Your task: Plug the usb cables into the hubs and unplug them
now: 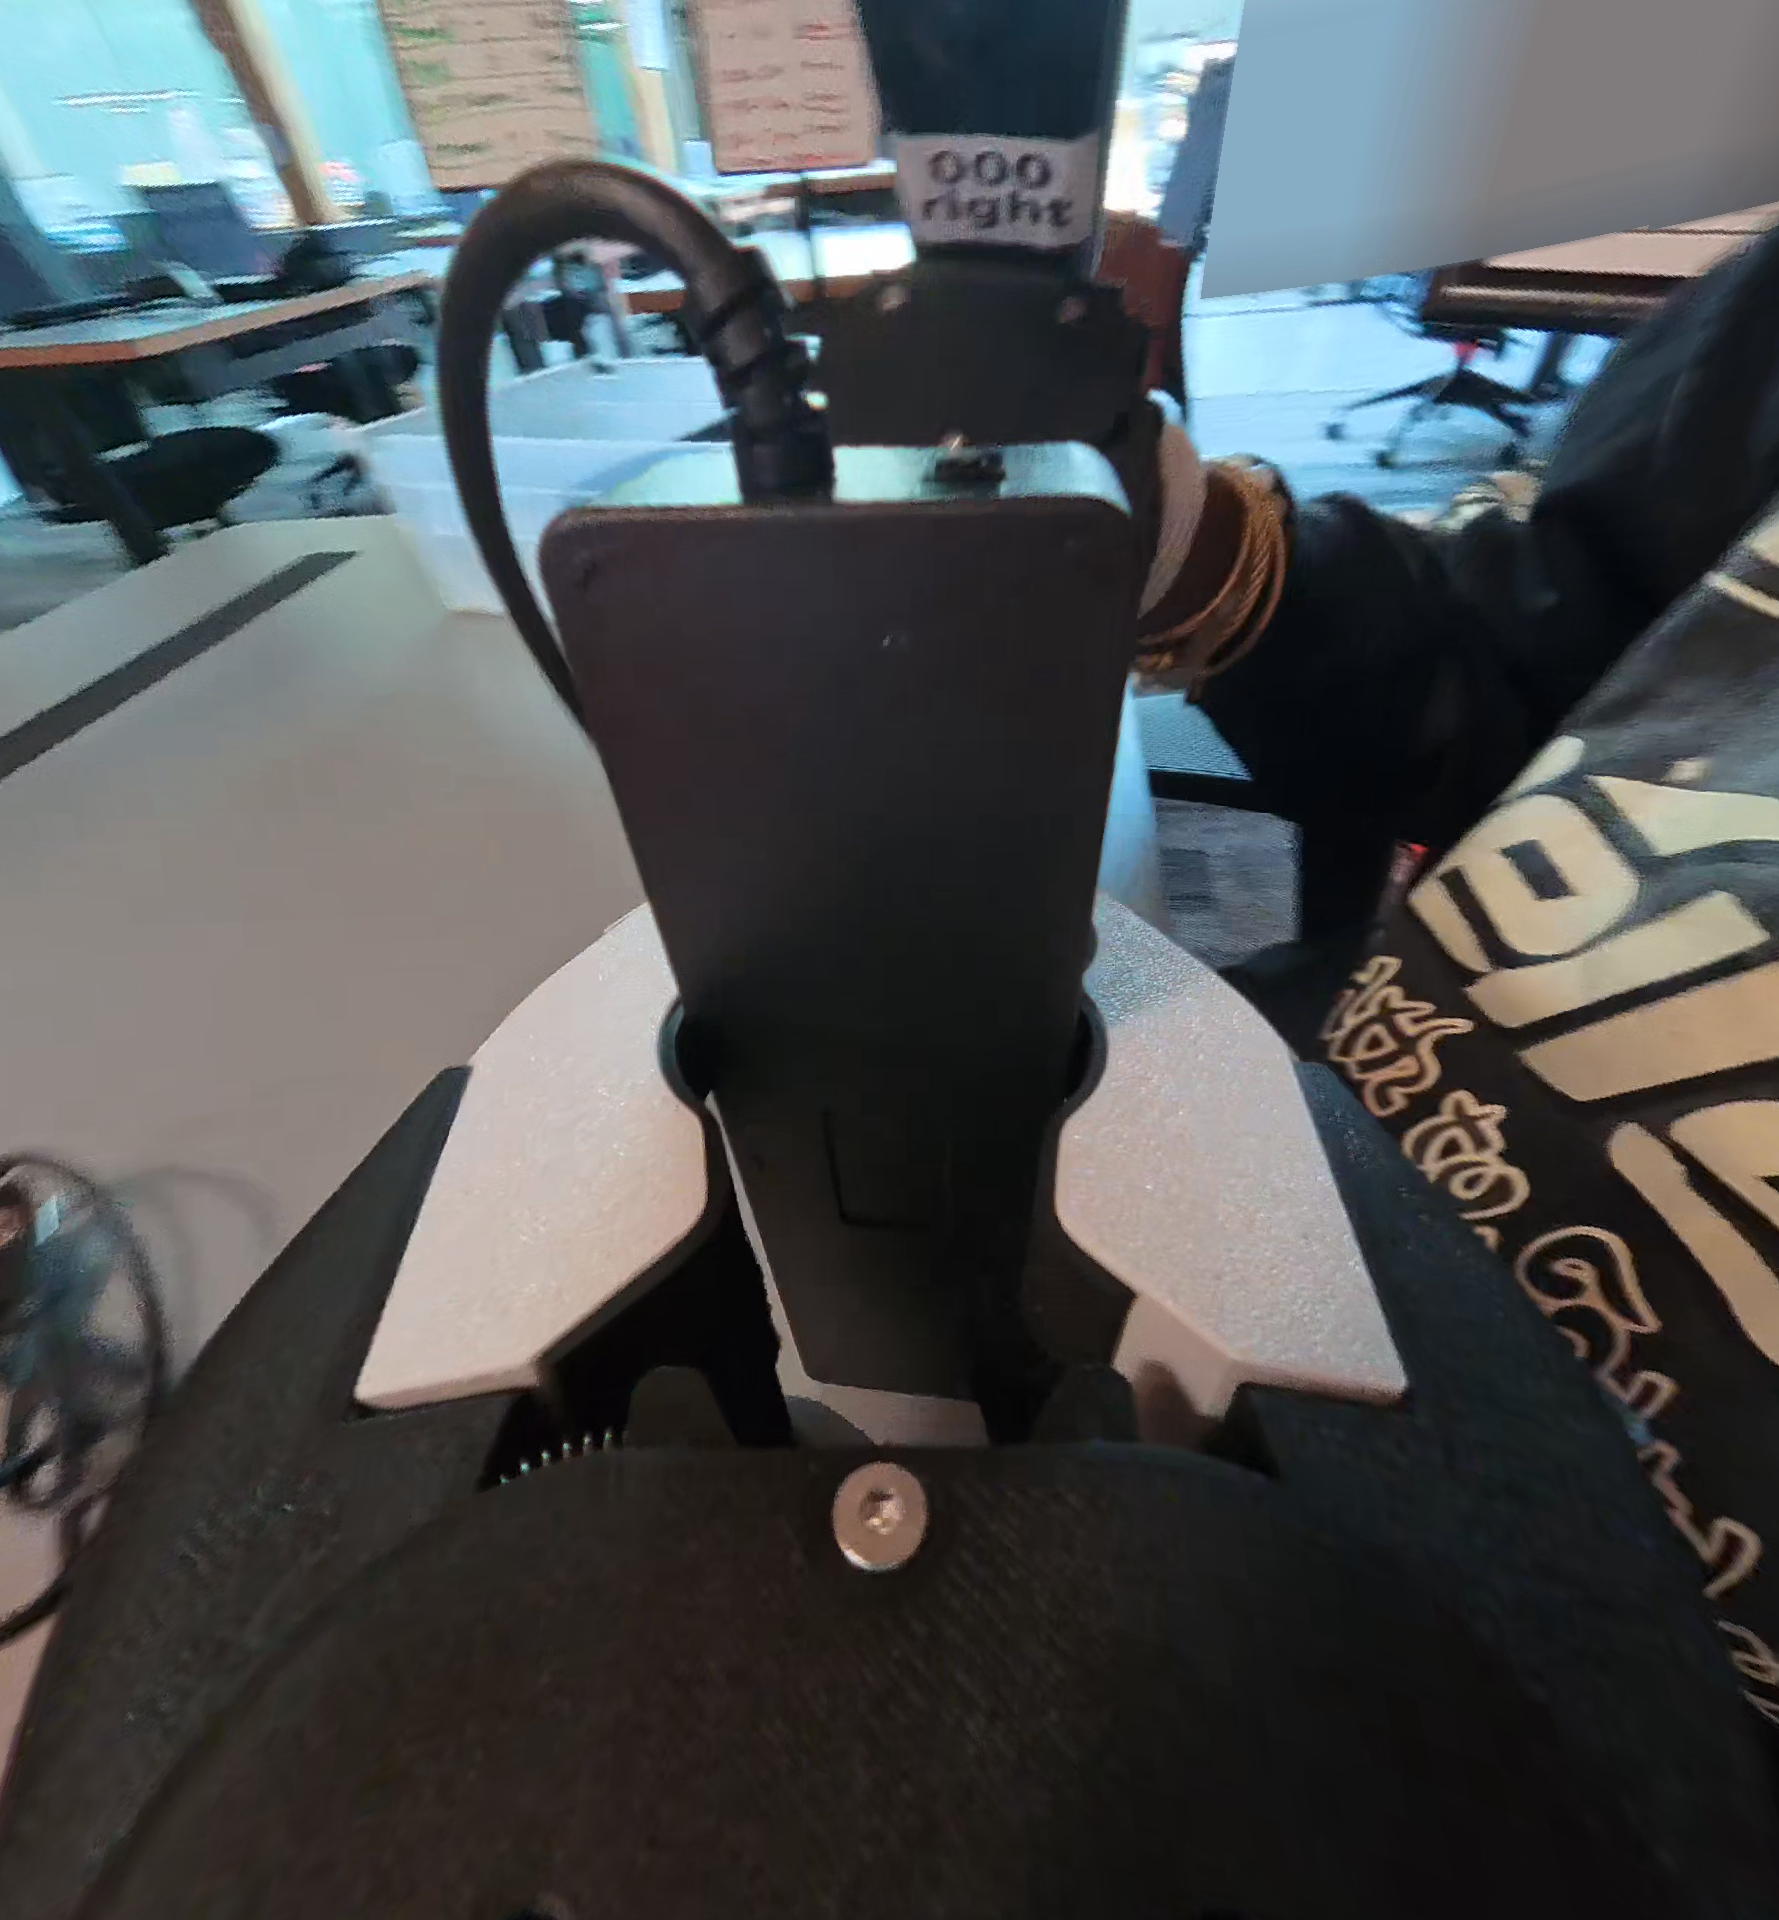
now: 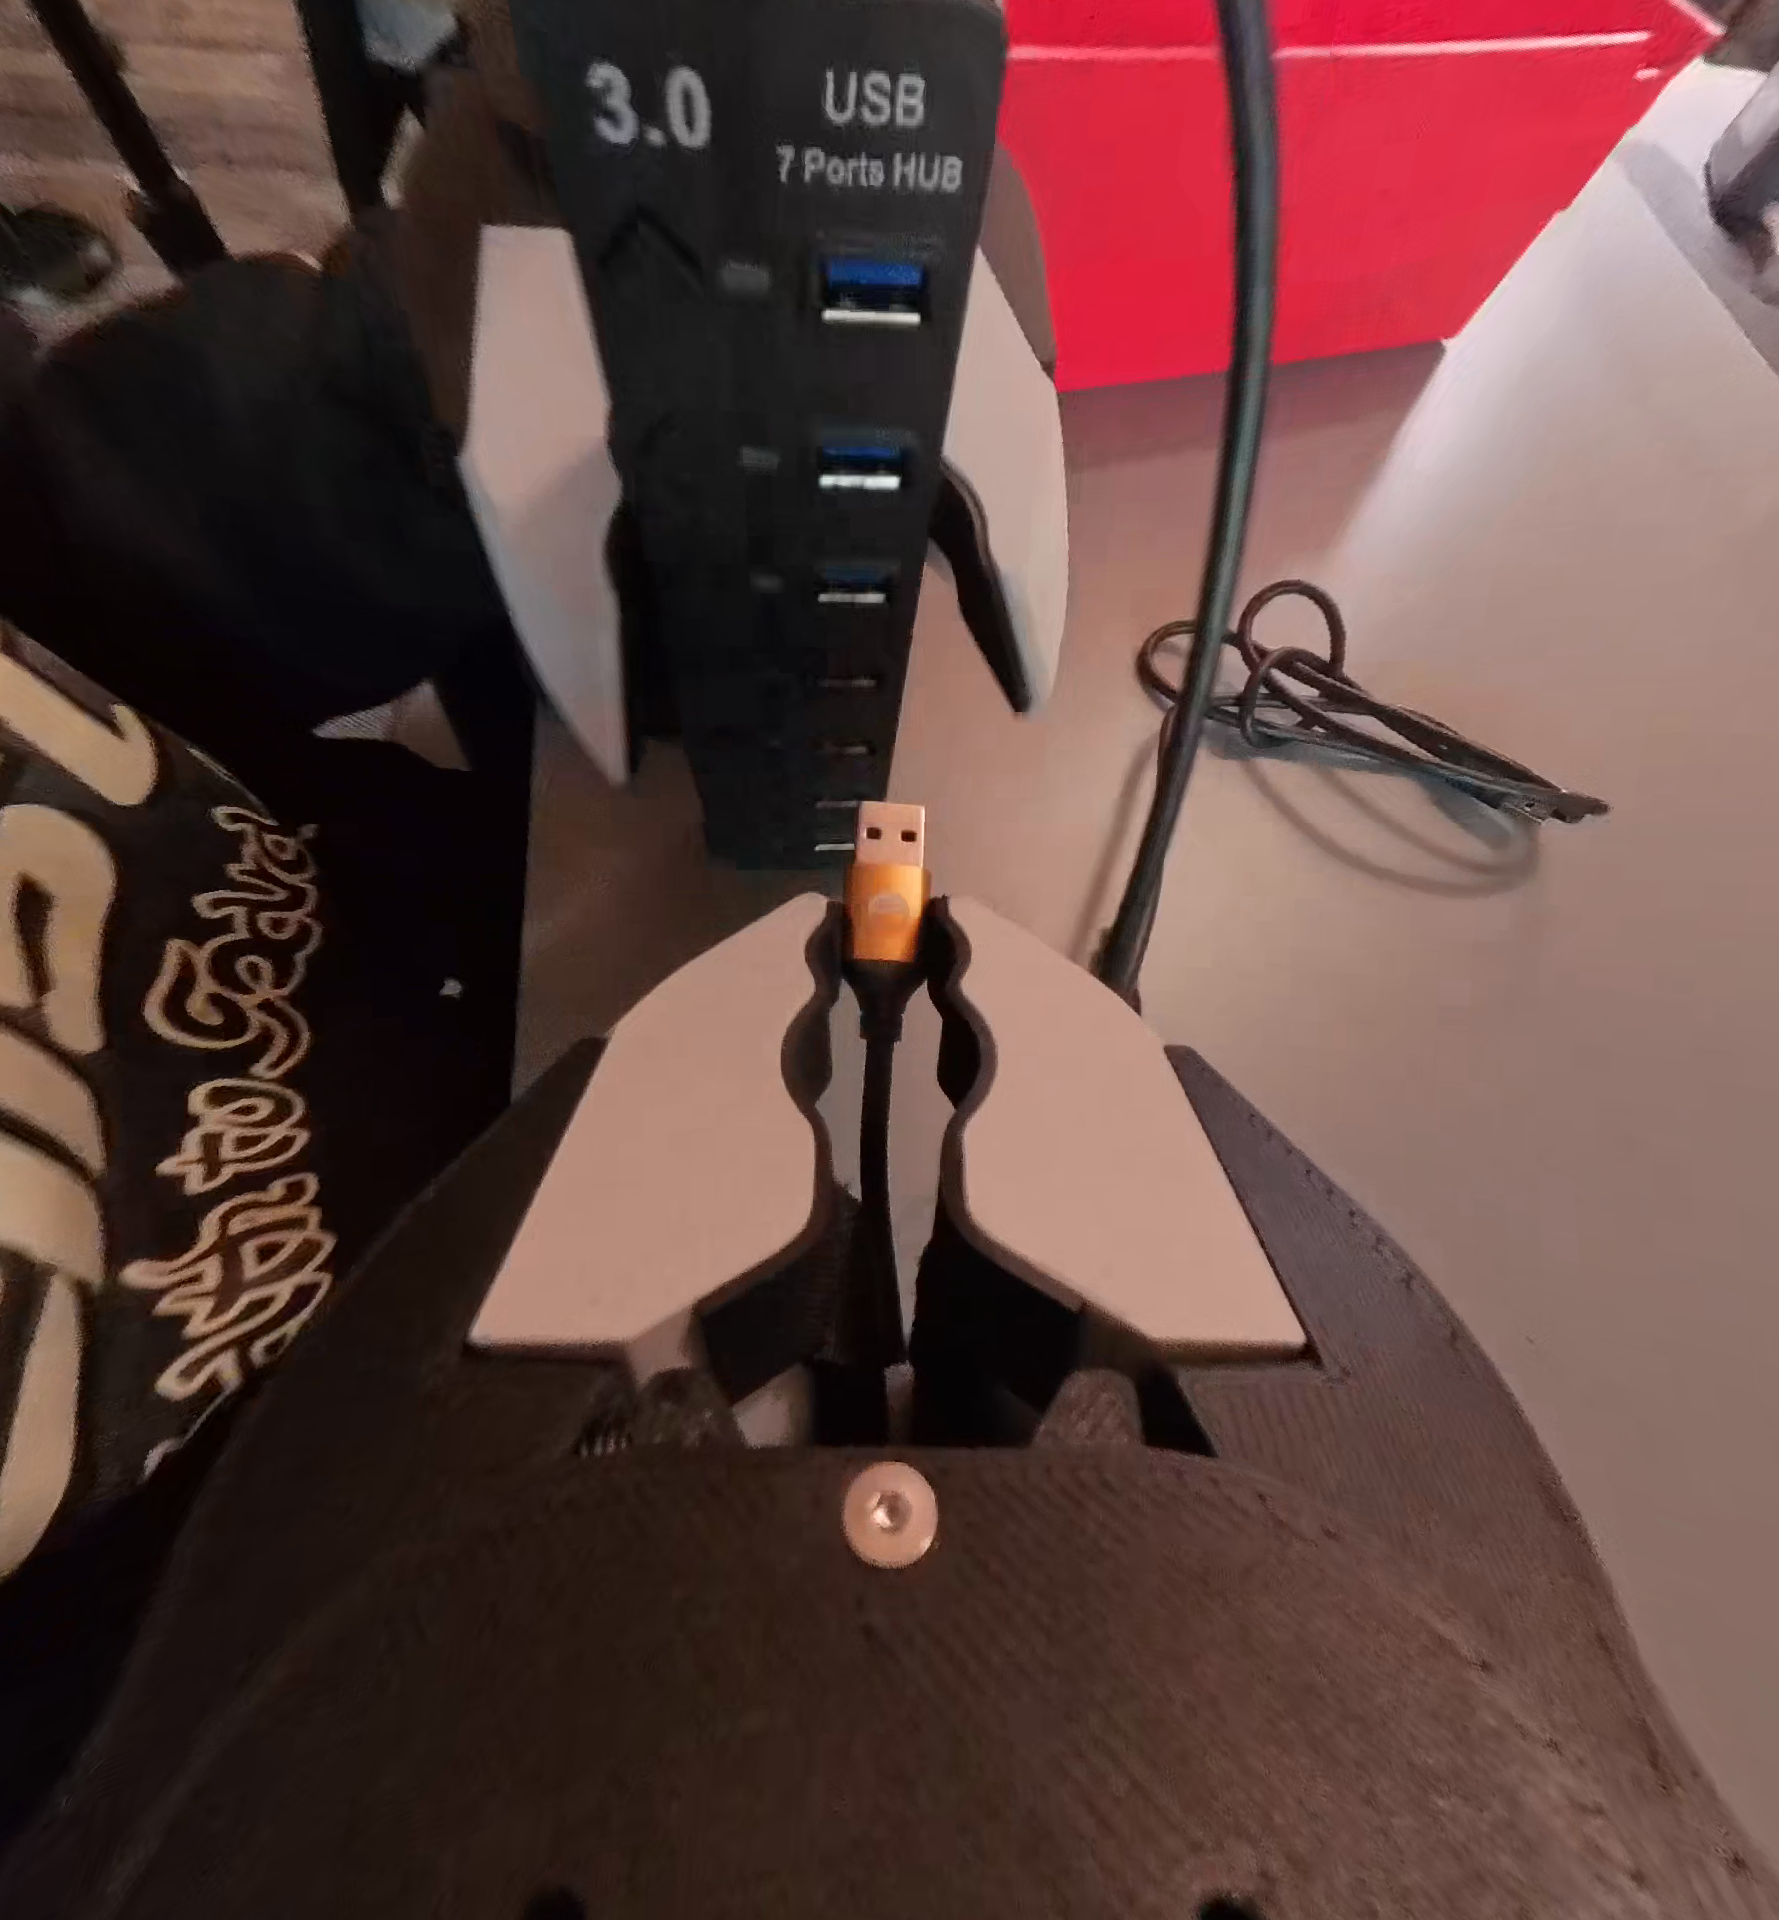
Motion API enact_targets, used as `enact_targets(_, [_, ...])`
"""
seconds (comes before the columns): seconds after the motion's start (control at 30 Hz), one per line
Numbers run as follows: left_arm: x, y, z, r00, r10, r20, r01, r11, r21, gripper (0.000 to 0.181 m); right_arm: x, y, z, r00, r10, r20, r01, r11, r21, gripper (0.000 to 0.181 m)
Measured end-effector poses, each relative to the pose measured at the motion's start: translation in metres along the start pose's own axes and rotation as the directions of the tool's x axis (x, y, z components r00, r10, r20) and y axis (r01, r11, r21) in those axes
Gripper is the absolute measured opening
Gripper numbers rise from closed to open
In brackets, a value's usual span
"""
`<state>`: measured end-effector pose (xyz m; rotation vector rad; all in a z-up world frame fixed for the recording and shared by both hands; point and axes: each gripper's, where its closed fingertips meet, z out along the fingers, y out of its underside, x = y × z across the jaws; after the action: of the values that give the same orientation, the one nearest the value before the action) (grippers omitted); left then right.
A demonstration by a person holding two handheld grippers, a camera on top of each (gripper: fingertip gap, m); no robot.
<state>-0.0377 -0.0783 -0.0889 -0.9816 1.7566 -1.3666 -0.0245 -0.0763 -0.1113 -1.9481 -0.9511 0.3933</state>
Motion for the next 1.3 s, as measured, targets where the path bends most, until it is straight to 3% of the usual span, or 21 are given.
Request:
enact_targets(0.13, [0.001,0.0,0.001,1.0,-0.015,-0.022,0.015,1.0,0.007,0.065,0.003,-0.032,-0.055,0.997,0.016,0.078,-0.035,0.968,0.249,0.016])
enact_targets(0.23, [0.003,-0.001,0.002,0.999,-0.013,-0.035,0.013,1.0,0.013,0.065,0.017,-0.069,-0.126,0.997,0.06,0.053,-0.078,0.86,0.504,0.016])
enact_targets(0.33, [0.005,-0.002,0.003,0.999,-0.011,-0.049,0.012,1.0,0.018,0.065,0.024,-0.087,-0.195,0.996,0.084,-0.004,-0.061,0.749,0.659,0.016])
enact_targets(0.47, [0.008,-0.002,0.004,0.998,-0.005,-0.062,0.006,1.0,0.021,0.065,0.035,-0.083,-0.263,0.968,0.122,-0.221,0.064,0.728,0.683,0.016])
enact_targets(0.57, [0.009,-0.002,0.004,0.998,-0.006,-0.065,0.008,1.0,0.022,0.065,0.048,-0.065,-0.305,0.894,0.141,-0.425,0.183,0.75,0.636,0.016])
enact_targets(0.63, [0.009,-0.002,0.004,0.998,-0.005,-0.07,0.007,1.0,0.023,0.065,0.057,-0.048,-0.325,0.851,0.182,-0.492,0.192,0.765,0.614,0.015])
enact_targets(0.77, [0.01,-0.003,0.004,0.997,-0.006,-0.074,0.008,1.0,0.025,0.065,0.069,-0.017,-0.35,0.811,0.24,-0.533,0.172,0.773,0.61,0.015])
enact_targets(0.97, [0.01,-0.003,0.004,0.997,-0.005,-0.073,0.007,1.0,0.026,0.065,0.107,0.027,-0.346,0.743,0.295,-0.601,0.089,0.846,0.525,0.015])
enact_targets(1.3, [0.011,-0.003,0.004,0.997,0.004,-0.073,-0.002,1.0,0.026,0.065,0.134,0.045,-0.354,0.557,0.245,-0.794,0.129,0.919,0.374,0.016])
